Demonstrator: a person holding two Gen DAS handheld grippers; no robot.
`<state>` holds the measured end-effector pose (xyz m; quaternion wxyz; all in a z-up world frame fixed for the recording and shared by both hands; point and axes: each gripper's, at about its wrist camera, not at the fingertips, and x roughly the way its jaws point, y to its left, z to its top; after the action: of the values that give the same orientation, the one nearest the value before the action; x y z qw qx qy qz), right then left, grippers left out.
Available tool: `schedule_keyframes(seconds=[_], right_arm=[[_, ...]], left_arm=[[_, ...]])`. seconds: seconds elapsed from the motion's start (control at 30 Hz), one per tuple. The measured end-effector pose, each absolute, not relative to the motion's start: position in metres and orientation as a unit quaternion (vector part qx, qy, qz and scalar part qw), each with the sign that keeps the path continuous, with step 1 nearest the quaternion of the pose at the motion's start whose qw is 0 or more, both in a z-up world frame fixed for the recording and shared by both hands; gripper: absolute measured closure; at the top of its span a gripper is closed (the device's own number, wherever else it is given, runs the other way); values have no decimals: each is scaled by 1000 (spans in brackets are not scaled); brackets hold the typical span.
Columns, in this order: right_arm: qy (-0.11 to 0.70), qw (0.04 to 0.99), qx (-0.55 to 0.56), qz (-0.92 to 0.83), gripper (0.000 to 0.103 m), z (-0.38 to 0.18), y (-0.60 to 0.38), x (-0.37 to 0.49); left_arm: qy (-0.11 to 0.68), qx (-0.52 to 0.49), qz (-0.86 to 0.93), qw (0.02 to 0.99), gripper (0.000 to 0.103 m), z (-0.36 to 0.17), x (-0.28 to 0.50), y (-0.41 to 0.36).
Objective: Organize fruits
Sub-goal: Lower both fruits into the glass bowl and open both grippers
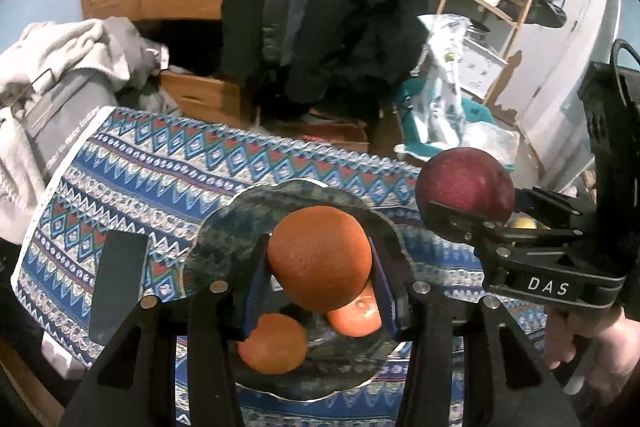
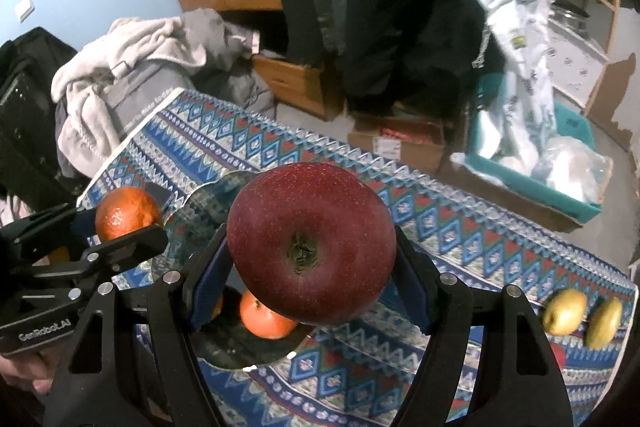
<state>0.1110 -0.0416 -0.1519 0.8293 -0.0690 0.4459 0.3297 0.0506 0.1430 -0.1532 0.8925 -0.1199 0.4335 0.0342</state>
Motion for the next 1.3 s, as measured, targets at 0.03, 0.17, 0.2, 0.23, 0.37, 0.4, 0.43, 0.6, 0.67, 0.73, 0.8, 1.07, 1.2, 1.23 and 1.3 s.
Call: schedule_keyframes(seconds=[0.03, 0.17, 0.2, 0.23, 0.37, 0.4, 0.43, 0.6, 0.67, 0.73, 0.8, 1.07, 1.2, 1.23, 1.3], right_arm=[[449, 827, -69, 331, 28, -155, -38, 112], [460, 819, -75, 336, 28, -167, -22, 116], [463, 816, -78, 338, 28, -171, -16, 116], [466, 814, -79, 338, 28, -173, -14, 117], [484, 800, -86, 344, 28, -190, 3, 119], [488, 797, -87, 345, 28, -194, 7, 120], [491, 795, -89, 345, 28, -198, 9, 120], [512, 781, -94, 346, 28, -218, 19, 123], [519, 776, -94, 345, 28, -226, 21, 125], [526, 772, -97, 344, 28, -233, 24, 126], [530, 769, -99, 343, 28, -239, 26, 126], [546, 757, -102, 343, 28, -258, 27, 127], [552, 754, -91, 344, 28, -258, 25, 129], [555, 752, -86, 345, 28, -259, 24, 130], [559, 750, -79, 345, 28, -260, 23, 131]], left_arm=[[435, -120, 37, 892, 55, -155, 50, 146], [444, -129, 49, 885, 55, -168, 51, 161], [447, -130, 51, 883, 55, -171, 51, 164], [450, -131, 53, 882, 55, -175, 52, 166], [467, -135, 64, 871, 55, -192, 55, 176], [473, -137, 66, 868, 55, -196, 56, 178], [479, -142, 67, 864, 55, -202, 57, 180], [498, -152, 69, 851, 55, -220, 60, 185], [505, -155, 70, 846, 55, -227, 62, 186], [513, -157, 70, 841, 55, -233, 63, 187], [520, -157, 71, 837, 55, -240, 64, 188], [541, -161, 74, 822, 55, -258, 67, 189], [548, -163, 75, 817, 55, -263, 67, 188], [549, -163, 76, 816, 55, -264, 67, 188], [547, -159, 81, 818, 55, -263, 66, 189]])
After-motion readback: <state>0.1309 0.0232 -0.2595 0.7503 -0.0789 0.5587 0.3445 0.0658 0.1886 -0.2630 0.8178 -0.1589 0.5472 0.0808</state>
